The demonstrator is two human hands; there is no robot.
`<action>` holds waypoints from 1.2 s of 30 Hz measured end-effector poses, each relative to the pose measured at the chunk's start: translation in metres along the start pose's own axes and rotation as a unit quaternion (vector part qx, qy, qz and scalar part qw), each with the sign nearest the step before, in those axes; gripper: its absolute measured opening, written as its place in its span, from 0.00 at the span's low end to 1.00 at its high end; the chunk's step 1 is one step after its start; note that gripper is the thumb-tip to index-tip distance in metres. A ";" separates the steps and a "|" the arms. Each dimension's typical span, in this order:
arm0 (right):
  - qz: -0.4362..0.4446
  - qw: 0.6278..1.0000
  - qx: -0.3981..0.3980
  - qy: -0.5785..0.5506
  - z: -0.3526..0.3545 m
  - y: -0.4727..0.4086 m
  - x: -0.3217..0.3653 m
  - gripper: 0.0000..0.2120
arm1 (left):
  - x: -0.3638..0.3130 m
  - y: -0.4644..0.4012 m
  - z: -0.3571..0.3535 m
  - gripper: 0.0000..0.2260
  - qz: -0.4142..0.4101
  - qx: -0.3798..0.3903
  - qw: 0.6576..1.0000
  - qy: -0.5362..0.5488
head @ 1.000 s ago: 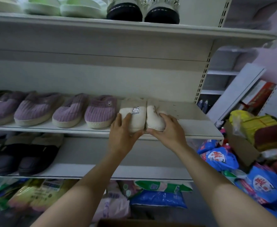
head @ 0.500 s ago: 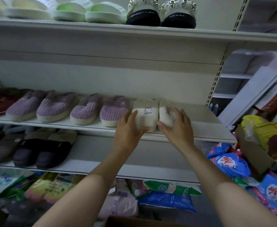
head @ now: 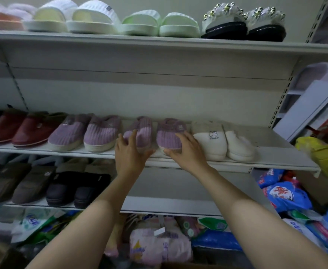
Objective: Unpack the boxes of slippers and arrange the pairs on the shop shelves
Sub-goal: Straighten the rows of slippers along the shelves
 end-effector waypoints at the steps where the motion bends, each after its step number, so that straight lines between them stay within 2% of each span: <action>1: -0.013 1.000 -0.002 0.009 -0.003 -0.004 0.006 0.35 | 0.004 -0.006 0.002 0.38 0.003 0.016 1.000 0.007; 5: -0.074 0.997 -0.012 0.026 -0.013 -0.015 0.017 0.38 | 0.018 -0.023 0.002 0.34 -0.019 0.063 0.998 0.023; 7: -0.091 0.996 -0.022 0.011 -0.018 -0.017 0.021 0.36 | 0.025 -0.028 0.002 0.31 -0.030 0.080 0.996 0.023; 11: -0.113 0.993 -0.041 -0.013 -0.025 -0.018 0.025 0.35 | 0.030 -0.032 0.001 0.29 -0.058 0.076 0.995 0.032; 15: -0.121 0.990 -0.062 -0.022 -0.034 -0.011 0.027 0.37 | 0.031 -0.024 -0.007 0.30 -0.084 0.071 0.993 0.043; 25: -0.123 0.990 -0.073 0.011 -0.032 -0.010 0.032 0.37 | 0.026 -0.014 0.010 0.34 -0.082 0.074 0.992 0.065; 28: -0.086 0.988 -0.127 0.029 -0.025 -0.016 0.055 0.34 | 0.030 -0.016 0.036 0.35 -0.084 0.043 0.995 0.044; 30: -0.056 0.989 -0.136 0.034 -0.024 -0.025 0.078 0.30 | 0.045 -0.023 0.056 0.35 -0.076 0.025 0.996 0.048; 36: 0.016 0.998 -0.053 0.003 -0.065 -0.062 0.147 0.28 | 0.123 -0.042 0.111 0.34 -0.023 -0.024 0.999 -0.001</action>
Point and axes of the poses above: each hand's wrist, its own y-axis away from the middle knuckle, its own z-axis out of the back of the hand, x = y × z, the point moved 2 cm from there along -y, towards the middle knuckle, and after that the axes turned 13 degrees about x, right-handed, at the moved point
